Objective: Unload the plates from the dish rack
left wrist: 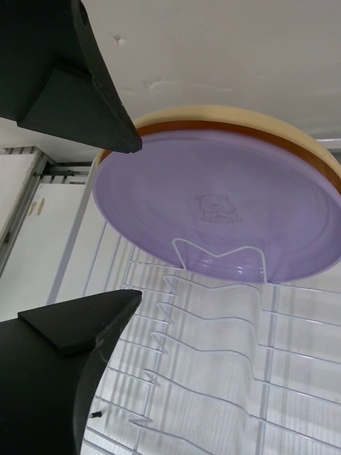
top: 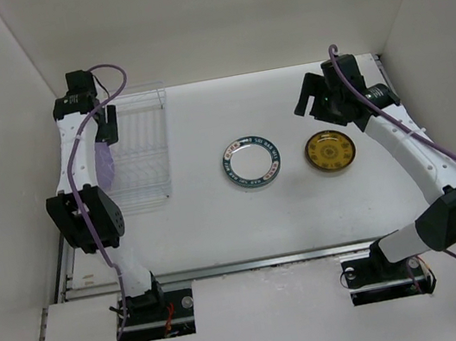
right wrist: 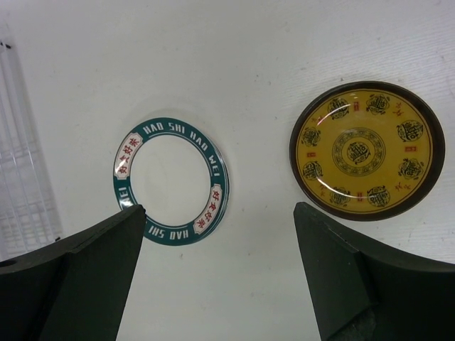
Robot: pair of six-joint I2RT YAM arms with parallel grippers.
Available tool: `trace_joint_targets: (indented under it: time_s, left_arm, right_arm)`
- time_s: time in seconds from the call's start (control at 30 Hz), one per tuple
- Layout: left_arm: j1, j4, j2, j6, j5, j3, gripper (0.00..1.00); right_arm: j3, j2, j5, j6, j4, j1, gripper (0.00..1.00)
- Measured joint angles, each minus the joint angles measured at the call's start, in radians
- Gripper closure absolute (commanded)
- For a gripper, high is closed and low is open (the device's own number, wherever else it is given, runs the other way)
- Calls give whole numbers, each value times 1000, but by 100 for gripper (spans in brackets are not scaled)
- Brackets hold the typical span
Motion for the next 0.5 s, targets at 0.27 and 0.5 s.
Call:
trace_joint_targets:
  time_s: [0.27,0.5]
  left_arm:
    - [0,-5,26,0,-13,0,24]
    - [0,-5,26,4,-48,0,23]
  right_arm:
    - [0,0,2,0,0,0,8]
    - [1,9,1,0,-1,0,8]
